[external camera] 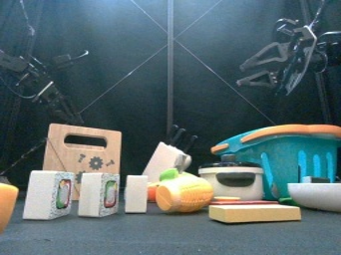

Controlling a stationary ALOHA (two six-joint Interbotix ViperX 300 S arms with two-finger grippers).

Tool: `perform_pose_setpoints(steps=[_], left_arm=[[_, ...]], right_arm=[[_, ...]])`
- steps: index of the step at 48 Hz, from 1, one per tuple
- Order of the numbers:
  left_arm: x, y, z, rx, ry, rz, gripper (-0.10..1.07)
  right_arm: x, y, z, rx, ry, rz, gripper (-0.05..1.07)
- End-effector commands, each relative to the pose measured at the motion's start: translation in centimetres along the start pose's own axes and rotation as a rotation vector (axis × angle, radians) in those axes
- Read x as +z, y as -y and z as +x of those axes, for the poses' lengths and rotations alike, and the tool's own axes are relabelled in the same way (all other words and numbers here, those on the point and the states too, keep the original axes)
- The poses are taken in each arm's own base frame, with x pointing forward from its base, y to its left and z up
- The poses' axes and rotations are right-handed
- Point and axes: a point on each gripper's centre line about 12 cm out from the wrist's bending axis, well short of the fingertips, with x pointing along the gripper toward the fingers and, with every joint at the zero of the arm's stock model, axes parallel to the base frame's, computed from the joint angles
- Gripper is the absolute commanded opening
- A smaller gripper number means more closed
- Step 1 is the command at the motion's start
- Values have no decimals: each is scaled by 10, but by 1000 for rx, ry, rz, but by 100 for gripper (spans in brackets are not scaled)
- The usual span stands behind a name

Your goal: Grab squash half

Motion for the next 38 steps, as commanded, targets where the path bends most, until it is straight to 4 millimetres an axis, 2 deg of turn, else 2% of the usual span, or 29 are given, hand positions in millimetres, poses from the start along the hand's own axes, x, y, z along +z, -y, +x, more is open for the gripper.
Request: perform_pose_setpoints(steps=[1, 7, 13, 20, 29, 38], left_arm=[[11, -2, -2, 4, 38, 3, 103], [21, 6, -7, -32, 83, -8, 103], [32, 29, -14, -130, 142, 14, 103], [46, 69, -25, -306, 216, 75, 103], [61, 126, -51, -560, 322, 163, 103], [61, 170, -58, -725, 275, 175, 103]], right_arm=[[8, -2, 2, 10, 22, 1, 85], [10, -5, 3, 20, 25, 4, 85], [10, -7, 3, 29, 26, 0, 85], [6, -7, 2, 30, 16, 10, 85], [8, -6, 3, 23, 25, 31, 85], [8, -3, 2, 2, 35, 79, 85]])
